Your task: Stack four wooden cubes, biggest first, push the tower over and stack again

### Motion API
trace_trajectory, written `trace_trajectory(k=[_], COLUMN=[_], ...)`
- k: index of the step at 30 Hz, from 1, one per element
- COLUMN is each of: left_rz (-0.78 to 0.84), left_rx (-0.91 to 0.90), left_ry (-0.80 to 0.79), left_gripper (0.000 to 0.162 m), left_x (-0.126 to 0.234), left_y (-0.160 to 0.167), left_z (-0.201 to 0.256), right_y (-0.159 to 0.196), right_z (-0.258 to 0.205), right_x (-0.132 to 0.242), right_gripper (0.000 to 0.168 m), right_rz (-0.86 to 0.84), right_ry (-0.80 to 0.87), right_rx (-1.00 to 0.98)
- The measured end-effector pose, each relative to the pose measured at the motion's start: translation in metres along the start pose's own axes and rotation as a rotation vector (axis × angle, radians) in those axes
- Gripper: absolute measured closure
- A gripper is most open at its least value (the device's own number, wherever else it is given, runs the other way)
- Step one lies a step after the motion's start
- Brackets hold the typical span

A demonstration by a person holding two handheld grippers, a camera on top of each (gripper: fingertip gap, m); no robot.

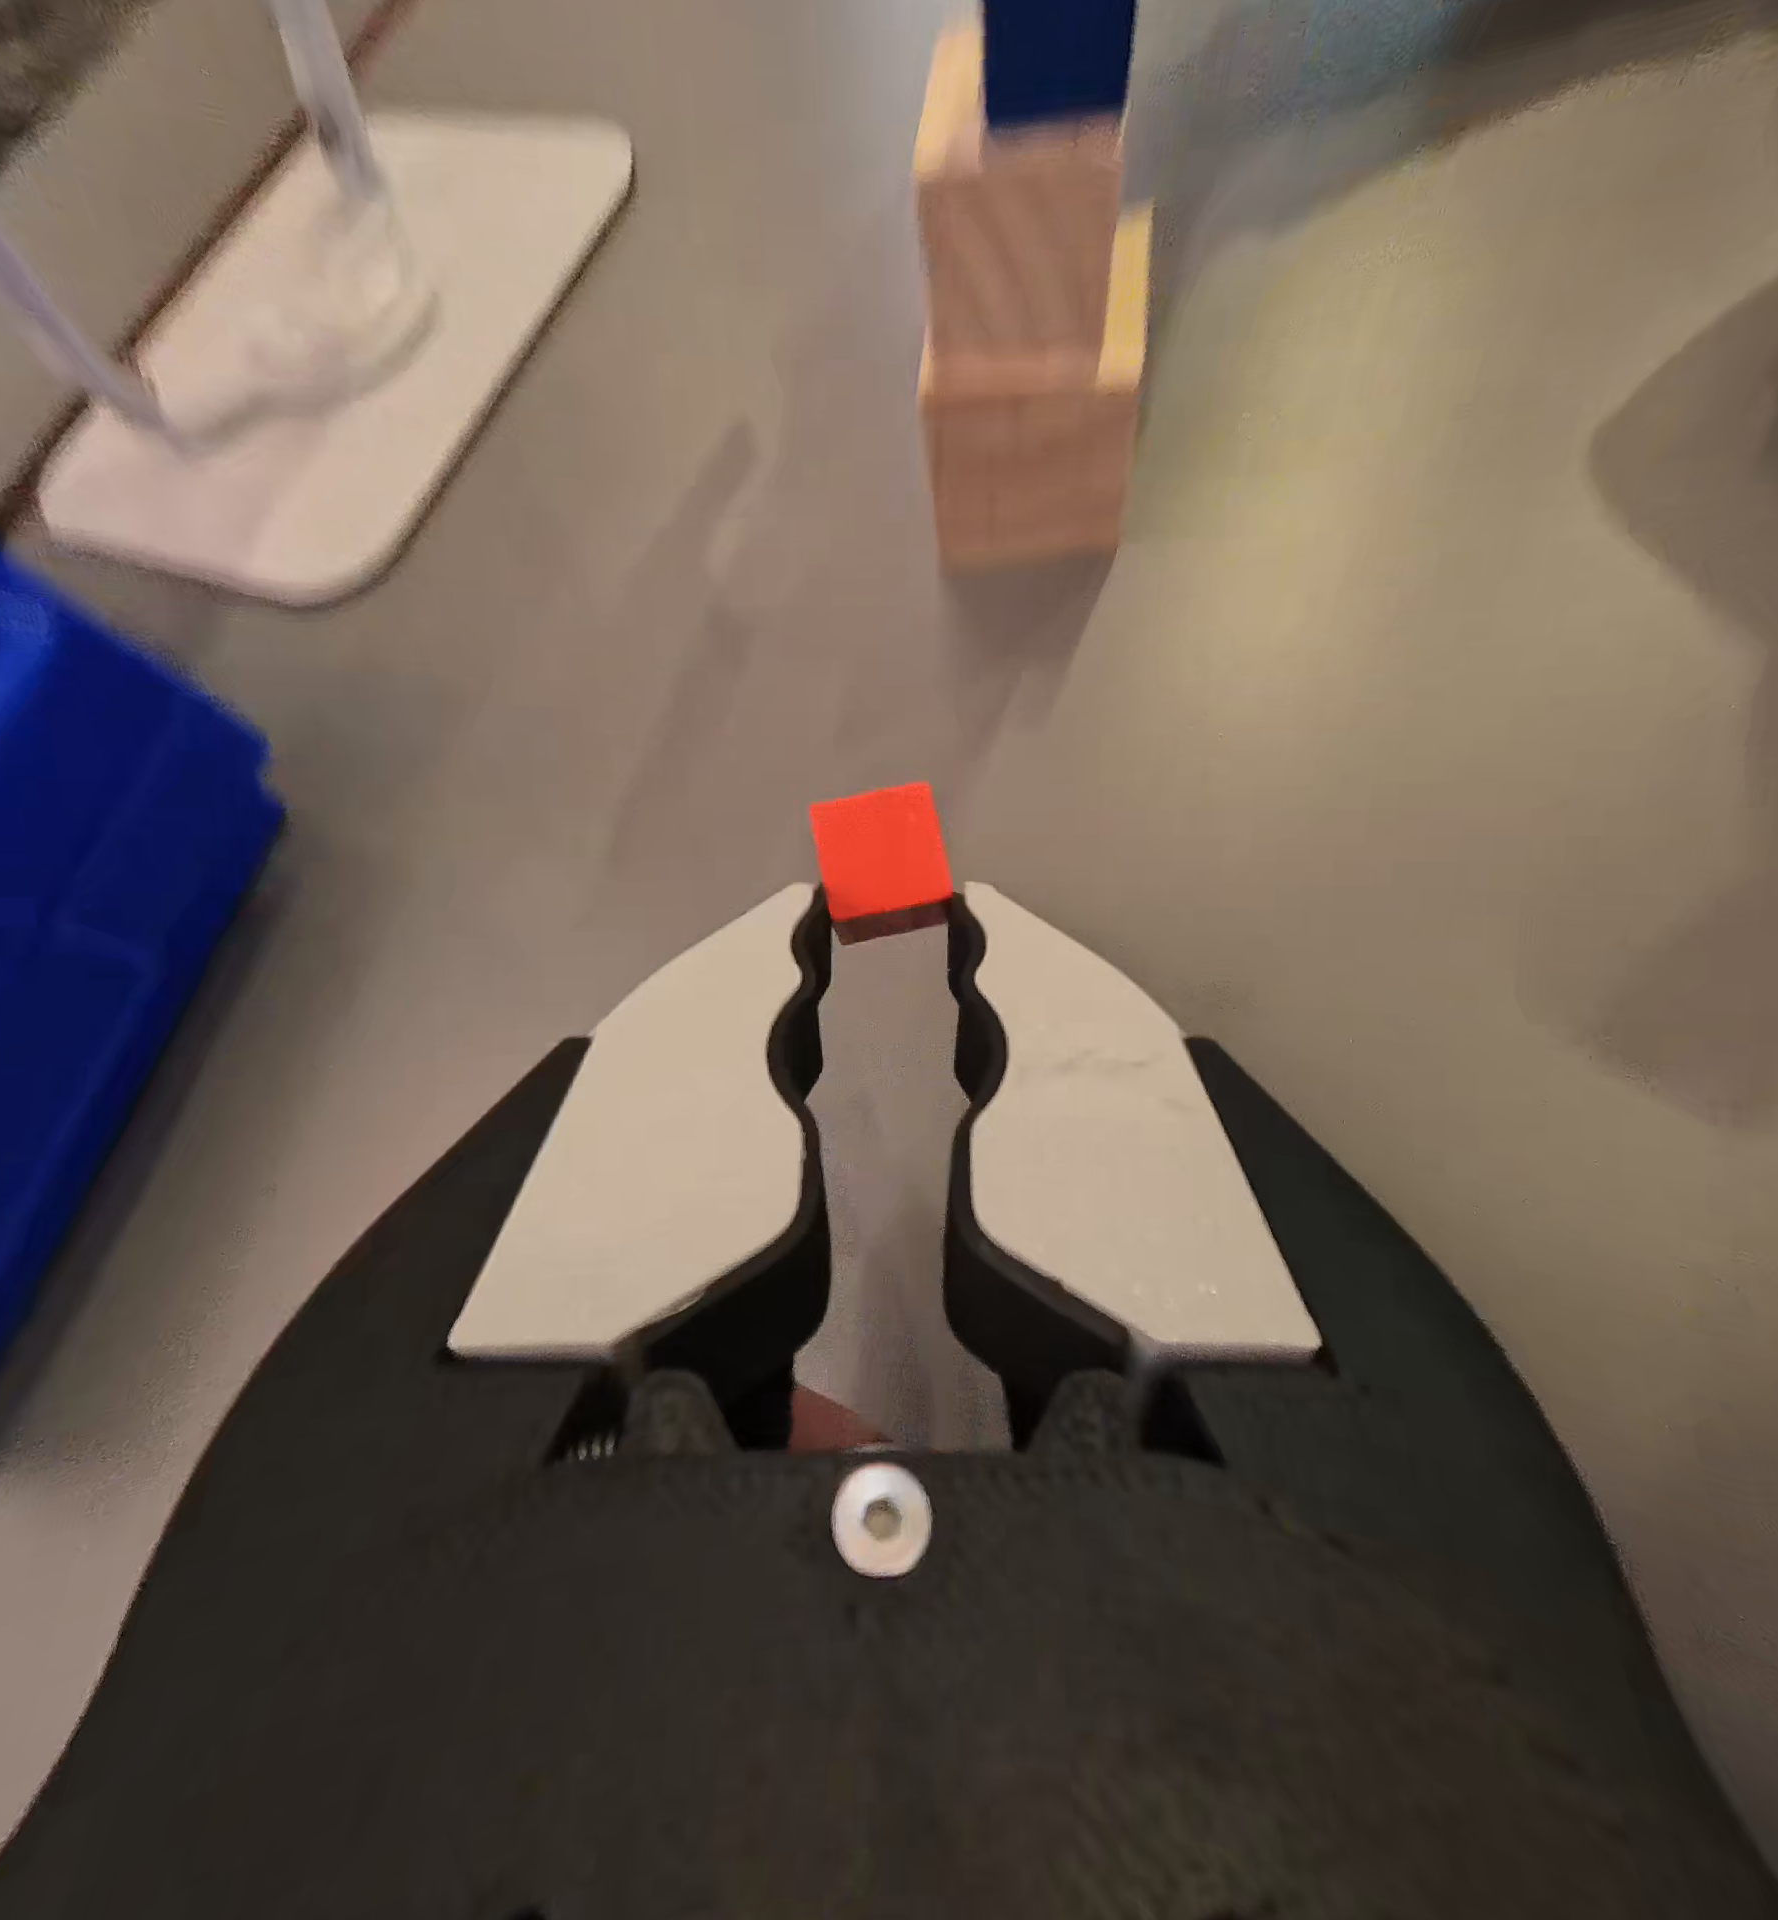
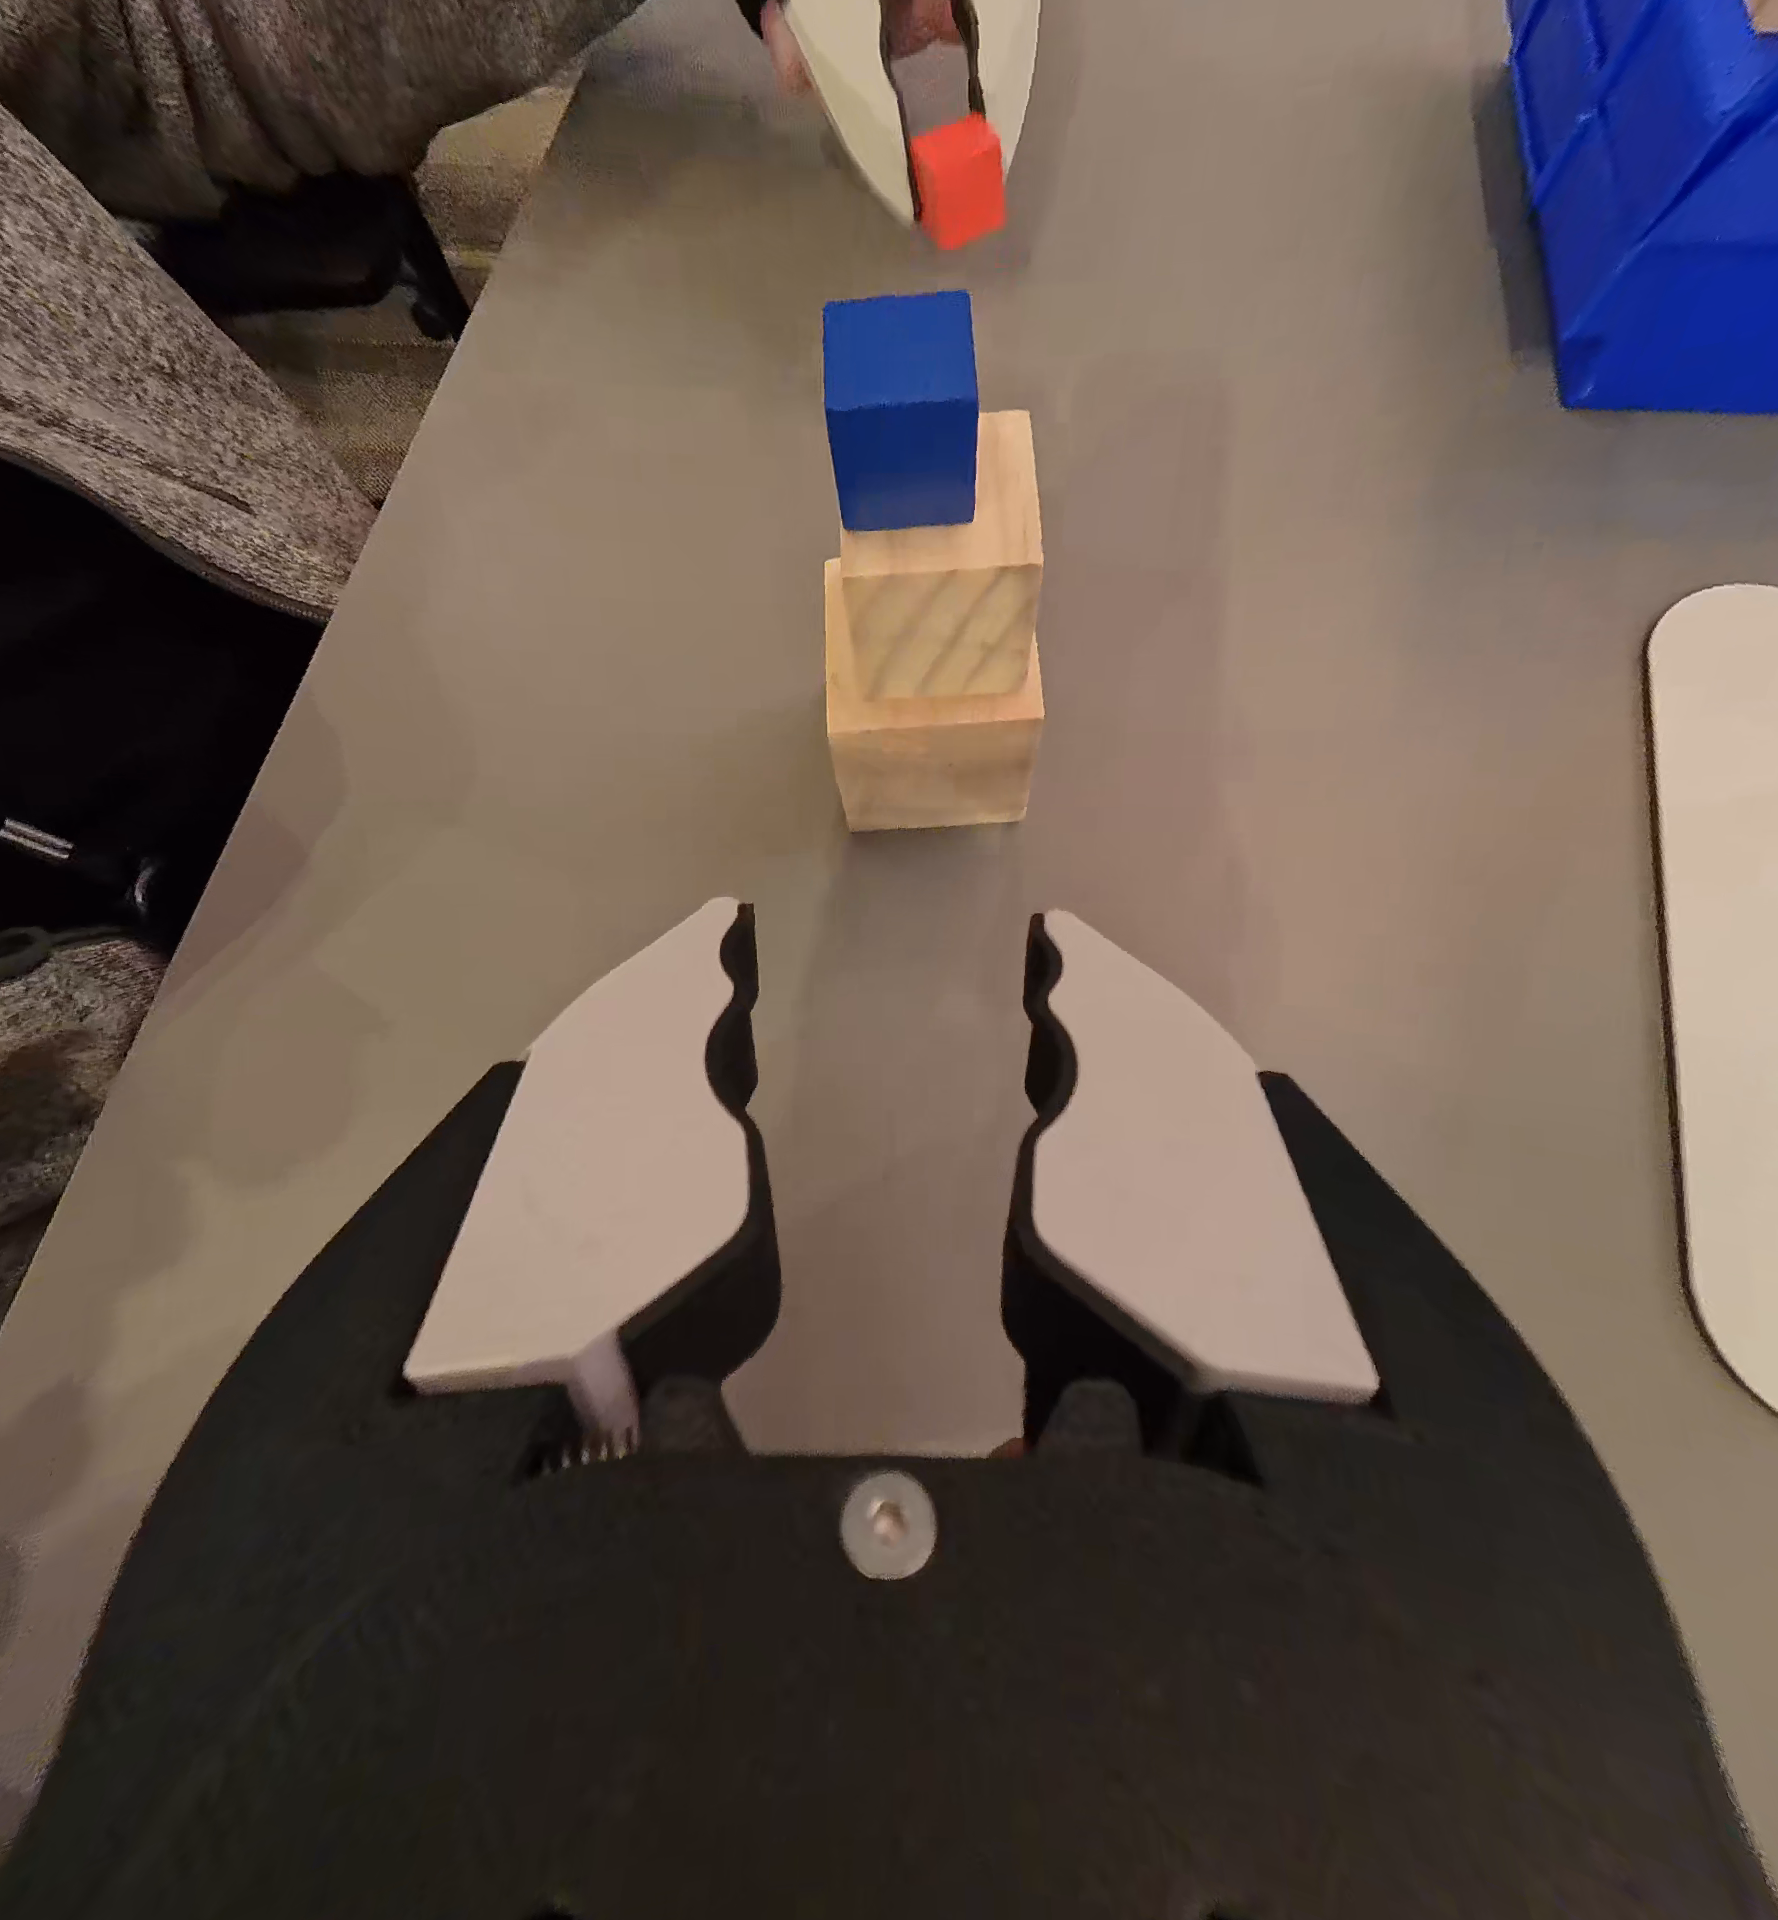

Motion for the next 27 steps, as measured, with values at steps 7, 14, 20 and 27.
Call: trace_trajectory(k=[7, 14, 20, 27], left_rz=[0.058, -0.040, 0.011, 0.044], left_rx=[-0.201, -0.187, -0.147, -0.019], left_ry=[0.108, 0.192, 0.150, -0.062], left_gripper=[0.141, 0.141, 0.111, 0.162], left_x=[-0.030, -0.057, -0.046, -0.010], left_y=[-0.124, -0.148, -0.142, -0.070], left_z=[0.010, 0.008, 0.008, -0.010], right_y=[0.008, 0.013, 0.011, -0.005], right_z=[-0.001, -0.007, -0.011, -0.042], right_x=[-0.005, -0.011, -0.006, -0.019], right_gripper=[0.122, 0.126, 0.137, 0.168], right_rz=[0.001, -0.010, 0.005, 0.088], right_ry=[-0.011, -0.033, -0.026, 0.120], right_rx=[-0.002, 0.007, 0.020, 0.079])
Point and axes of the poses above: each gripper's, where its closed fingertips meet, x back along the fingers, y out of its underside, z = x × y across the jaws, the point moved 9 cm from there along x, back along the fingers, and after that the axes turned 4 degrees about -z, right-handed, at the moved point
